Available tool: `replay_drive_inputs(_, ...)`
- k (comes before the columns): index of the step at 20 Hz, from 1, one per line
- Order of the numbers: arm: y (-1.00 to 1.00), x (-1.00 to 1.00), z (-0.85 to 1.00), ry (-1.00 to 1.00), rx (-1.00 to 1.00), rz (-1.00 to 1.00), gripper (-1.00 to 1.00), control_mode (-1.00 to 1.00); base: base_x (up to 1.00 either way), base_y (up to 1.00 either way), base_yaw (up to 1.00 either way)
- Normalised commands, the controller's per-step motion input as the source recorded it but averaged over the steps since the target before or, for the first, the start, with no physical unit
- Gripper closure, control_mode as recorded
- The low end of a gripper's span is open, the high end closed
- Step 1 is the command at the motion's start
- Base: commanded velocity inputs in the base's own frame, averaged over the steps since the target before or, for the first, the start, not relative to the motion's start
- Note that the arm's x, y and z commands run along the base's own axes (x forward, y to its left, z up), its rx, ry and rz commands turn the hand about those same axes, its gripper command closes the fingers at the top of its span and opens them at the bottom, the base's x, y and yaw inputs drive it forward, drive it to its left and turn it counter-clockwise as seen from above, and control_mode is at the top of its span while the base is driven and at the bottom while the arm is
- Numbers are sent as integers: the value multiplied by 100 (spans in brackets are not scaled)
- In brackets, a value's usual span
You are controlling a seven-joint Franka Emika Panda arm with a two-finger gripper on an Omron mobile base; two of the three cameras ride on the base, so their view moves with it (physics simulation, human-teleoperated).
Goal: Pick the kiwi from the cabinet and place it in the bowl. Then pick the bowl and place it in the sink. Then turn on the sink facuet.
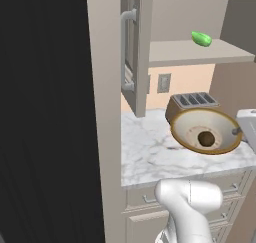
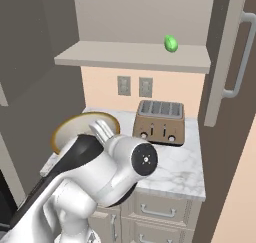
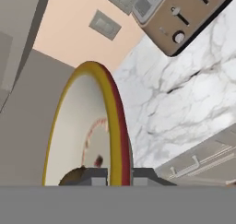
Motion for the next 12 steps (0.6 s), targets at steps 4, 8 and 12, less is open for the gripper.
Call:
replay_drive_inputs(4,-16,-7,1,0,9,0,100,-100,0,0,0)
replay_drive_inputs(8,-7,-1,0,0,3,0,100,-100,0,0,0)
replay_drive_inputs(12,0,0,0,0,0,0,100,100,-58,-6,0)
